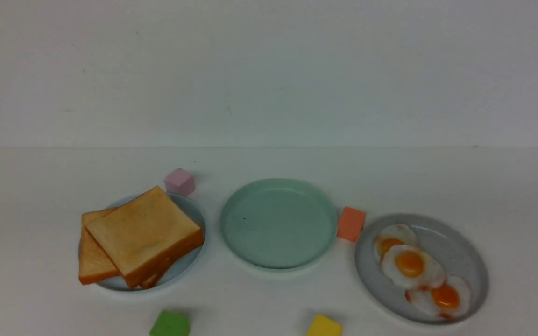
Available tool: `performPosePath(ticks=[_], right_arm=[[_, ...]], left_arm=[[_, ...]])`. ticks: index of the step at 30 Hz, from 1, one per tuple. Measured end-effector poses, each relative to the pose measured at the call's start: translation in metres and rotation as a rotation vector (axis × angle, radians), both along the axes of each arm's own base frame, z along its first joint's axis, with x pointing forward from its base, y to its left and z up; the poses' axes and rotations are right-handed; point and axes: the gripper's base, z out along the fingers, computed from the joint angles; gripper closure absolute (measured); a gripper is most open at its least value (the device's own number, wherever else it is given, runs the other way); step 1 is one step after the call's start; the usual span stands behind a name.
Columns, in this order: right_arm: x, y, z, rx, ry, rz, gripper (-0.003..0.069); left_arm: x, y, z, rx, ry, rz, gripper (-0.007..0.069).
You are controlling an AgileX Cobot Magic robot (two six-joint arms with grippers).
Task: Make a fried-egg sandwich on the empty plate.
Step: Use the left arm to grab a slice of bread
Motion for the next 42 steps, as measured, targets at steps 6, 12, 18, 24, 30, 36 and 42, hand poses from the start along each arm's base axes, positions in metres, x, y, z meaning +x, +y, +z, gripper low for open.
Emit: performPosePath(ticks=[6,12,18,24,30,36,42], right_arm=[[0.038,0.001,-0.01,-0.122,0.403,-0.047,0.0418],[0.058,0.0,-0.036,-0.196,0.674,-0.06,0.0418],[0.062,0.006,-0.044,-0.106,0.757,0.003,0.0418],[0.061,0.015,-0.043,-0.155,0.747,0.08,0.0418],[0.06,0.02,-0.043,-0.188,0.739,0.126,0.0418],[0.06,0.021,-0.043,-0.188,0.739,0.127,0.0418],[0.06,0.021,-0.043,-0.19,0.748,0.128,0.0418]], left_arm=[[0.052,-0.009,-0.013,0.205,0.448,-0.087,0.0386],[0.082,-0.008,-0.038,0.279,0.656,-0.091,0.0386],[0.105,-0.015,-0.069,0.125,0.926,-0.161,0.0386],[0.141,-0.023,-0.104,0.011,1.174,-0.216,0.0386],[0.192,-0.025,-0.121,-0.019,1.253,-0.207,0.0376],[0.232,-0.026,-0.146,-0.049,1.308,-0.186,0.0326],[0.249,-0.025,-0.171,-0.051,1.336,-0.159,0.0312]])
